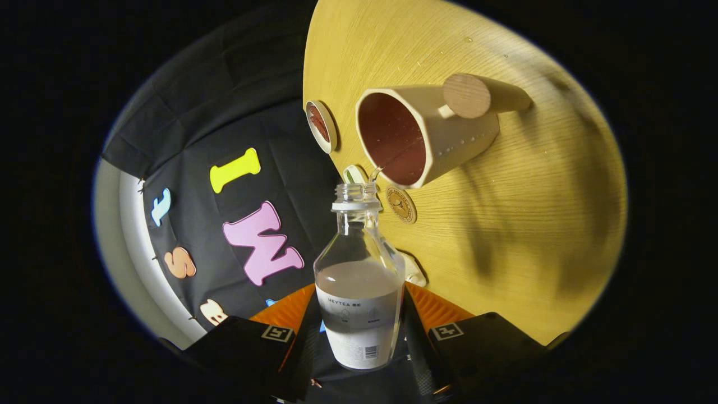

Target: Take the bottle from table, then pour the juice into the cup, finally place the bottle on the coaster

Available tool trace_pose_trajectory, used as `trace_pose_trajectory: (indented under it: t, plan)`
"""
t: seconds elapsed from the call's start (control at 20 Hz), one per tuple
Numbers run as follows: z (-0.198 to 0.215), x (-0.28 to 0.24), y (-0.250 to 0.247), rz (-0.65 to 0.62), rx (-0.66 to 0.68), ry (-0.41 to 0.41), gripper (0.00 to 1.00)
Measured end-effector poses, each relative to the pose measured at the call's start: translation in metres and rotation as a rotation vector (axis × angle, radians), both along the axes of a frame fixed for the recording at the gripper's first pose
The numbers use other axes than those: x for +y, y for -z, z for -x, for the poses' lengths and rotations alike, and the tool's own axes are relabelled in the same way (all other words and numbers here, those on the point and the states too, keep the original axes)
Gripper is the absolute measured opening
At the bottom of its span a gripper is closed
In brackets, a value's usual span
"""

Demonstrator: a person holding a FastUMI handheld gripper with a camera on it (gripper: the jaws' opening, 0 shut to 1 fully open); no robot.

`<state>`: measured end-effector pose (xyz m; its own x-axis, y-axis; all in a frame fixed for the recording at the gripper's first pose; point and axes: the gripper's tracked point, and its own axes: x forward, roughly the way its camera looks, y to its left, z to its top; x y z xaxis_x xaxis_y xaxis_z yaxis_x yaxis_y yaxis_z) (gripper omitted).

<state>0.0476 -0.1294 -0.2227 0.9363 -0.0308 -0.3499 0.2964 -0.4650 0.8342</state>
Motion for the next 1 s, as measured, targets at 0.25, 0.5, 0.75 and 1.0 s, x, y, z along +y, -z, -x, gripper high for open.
trace_pose_trajectory:
  t: [0.25,0.5,0.75,1.0]
  plan:
    - [-0.007,-0.001,-0.009,-0.043,-0.025,0.025,0.74]
    - [-0.006,-0.002,-0.016,-0.074,-0.044,0.038,0.74]
    - [-0.011,-0.008,-0.022,-0.096,-0.060,0.082,0.74]
    - [-0.013,-0.016,-0.025,-0.124,-0.073,0.133,0.74]
